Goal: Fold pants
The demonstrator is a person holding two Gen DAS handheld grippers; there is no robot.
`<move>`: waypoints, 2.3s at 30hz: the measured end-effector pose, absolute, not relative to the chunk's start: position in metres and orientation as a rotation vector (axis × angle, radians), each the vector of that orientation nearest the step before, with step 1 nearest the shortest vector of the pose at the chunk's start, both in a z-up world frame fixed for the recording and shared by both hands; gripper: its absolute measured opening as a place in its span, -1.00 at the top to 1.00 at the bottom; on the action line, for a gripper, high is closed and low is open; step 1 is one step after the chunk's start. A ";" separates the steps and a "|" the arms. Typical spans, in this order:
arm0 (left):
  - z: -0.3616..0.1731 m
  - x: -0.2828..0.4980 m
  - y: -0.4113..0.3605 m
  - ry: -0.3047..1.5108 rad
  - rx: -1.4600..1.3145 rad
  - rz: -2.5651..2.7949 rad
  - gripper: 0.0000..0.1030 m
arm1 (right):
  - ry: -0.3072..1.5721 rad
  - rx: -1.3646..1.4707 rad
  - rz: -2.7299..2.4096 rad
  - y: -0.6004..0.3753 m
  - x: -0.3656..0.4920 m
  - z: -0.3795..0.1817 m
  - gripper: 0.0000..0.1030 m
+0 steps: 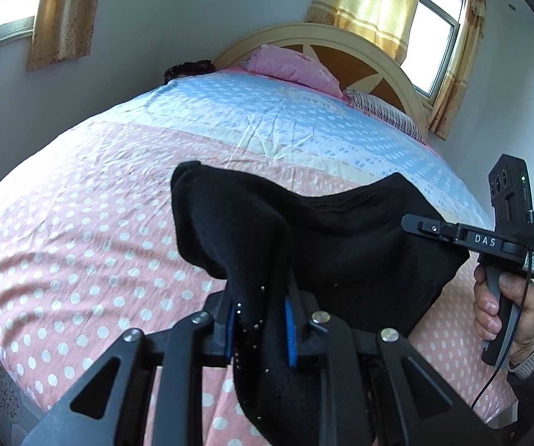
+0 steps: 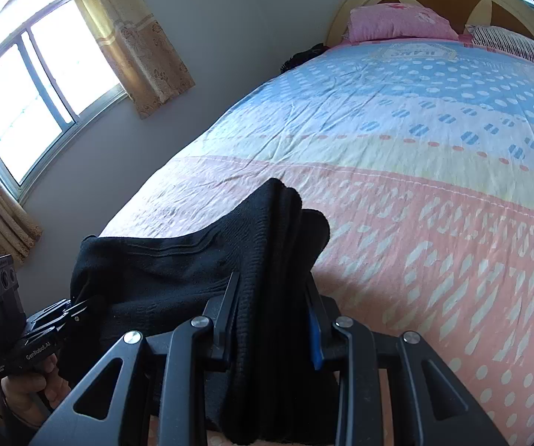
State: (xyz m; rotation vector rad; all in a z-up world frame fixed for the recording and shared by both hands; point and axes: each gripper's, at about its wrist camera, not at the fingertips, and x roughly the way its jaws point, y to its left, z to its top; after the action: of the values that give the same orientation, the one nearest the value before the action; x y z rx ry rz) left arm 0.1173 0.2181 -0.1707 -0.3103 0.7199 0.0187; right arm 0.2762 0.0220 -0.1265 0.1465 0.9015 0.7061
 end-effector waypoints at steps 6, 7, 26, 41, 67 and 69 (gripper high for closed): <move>-0.182 0.122 0.218 0.740 -0.303 0.026 0.57 | 0.917 0.152 0.695 0.022 0.279 -0.134 0.40; -0.184 0.122 0.216 0.743 -0.295 0.027 0.55 | 0.922 0.154 0.693 0.021 0.280 -0.135 0.40; -0.217 0.114 0.227 0.740 -0.282 0.168 -0.83 | 0.964 0.174 0.575 0.001 0.291 -0.168 -0.37; -0.215 0.083 0.240 0.703 -0.326 0.233 -0.98 | 0.847 0.271 0.390 -0.051 0.271 -0.131 -0.45; -0.039 0.001 0.161 0.308 -0.241 0.130 -1.00 | 0.528 0.080 0.441 -0.053 0.041 0.013 -0.47; -0.039 0.001 0.157 0.304 -0.234 0.126 -1.00 | 0.523 0.081 0.433 -0.055 0.035 0.014 -0.46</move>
State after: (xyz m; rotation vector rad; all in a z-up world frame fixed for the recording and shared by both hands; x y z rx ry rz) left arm 0.0013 0.1570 -0.0385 -0.2339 0.3045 0.1257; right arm 0.0354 -0.0555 0.0143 0.0805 0.5231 0.4335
